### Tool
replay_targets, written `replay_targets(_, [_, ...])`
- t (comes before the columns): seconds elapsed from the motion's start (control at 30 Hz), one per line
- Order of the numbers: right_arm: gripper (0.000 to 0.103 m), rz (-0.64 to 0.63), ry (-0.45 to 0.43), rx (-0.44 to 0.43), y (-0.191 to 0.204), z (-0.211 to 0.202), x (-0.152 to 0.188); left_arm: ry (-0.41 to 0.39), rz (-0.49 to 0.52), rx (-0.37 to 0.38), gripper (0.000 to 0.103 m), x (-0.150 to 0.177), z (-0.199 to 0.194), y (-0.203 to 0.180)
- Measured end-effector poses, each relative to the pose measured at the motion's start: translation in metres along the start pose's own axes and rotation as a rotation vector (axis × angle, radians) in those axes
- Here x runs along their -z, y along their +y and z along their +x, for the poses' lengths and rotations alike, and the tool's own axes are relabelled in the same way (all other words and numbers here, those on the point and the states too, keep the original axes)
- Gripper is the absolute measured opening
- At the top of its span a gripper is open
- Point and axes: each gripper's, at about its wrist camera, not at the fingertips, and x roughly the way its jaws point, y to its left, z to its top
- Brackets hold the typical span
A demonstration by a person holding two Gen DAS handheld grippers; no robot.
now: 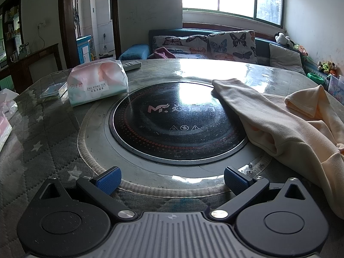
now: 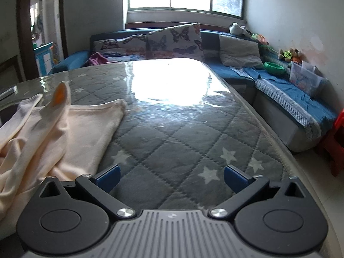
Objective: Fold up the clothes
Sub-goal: 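Move both grippers toward the crumpled cream sweatshirt on the table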
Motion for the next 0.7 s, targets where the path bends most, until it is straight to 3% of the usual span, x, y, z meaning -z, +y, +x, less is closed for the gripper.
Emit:
replay_targets(0.13, [0.103, 0.016, 0.004, -0.012, 0.013, 0.003, 0.004, 0.015, 0.004, -0.008, 0.103, 0.002, -0.008, -0.013])
replay_targets(0.23, [0.103, -0.02, -0.046, -0.031, 0.028, -0.01, 0.018, 0.037, -0.001, 0.015, 0.103, -0.004, -0.005, -0.014])
replay_targets(0.4, [0.103, -0.07, -0.049, -0.042, 0.066, -0.041, 0.034, -0.004, 0.014, 0.022, 0.103, 0.004, -0.027, -0.035])
replay_targets(0.7, [0.103, -0.095, -0.048, -0.124, 0.085, -0.075, 0.054, 0.014, 0.013, 0.056, 0.103, 0.012, -0.05, -0.059])
